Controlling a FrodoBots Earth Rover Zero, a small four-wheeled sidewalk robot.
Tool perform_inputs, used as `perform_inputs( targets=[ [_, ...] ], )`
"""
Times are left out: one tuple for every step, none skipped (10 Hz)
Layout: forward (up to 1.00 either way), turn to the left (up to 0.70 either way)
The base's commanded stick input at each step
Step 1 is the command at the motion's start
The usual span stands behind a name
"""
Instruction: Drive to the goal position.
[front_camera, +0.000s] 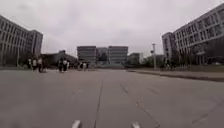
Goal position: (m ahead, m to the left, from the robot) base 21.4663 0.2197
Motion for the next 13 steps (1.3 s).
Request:
perform_inputs(
  targets=[
    [1.0,0.0],
    [1.0,0.0],
    [1.0,0.0],
    [1.0,0.0],
    [1.0,0.0],
    [1.0,0.0],
    [1.0,0.0],
    [1.0,0.0],
    [1.0,0.0],
    [1.0,0.0],
    [1.0,0.0],
    [1.0,0.0],
    [1.0,0.0]
  ],
)
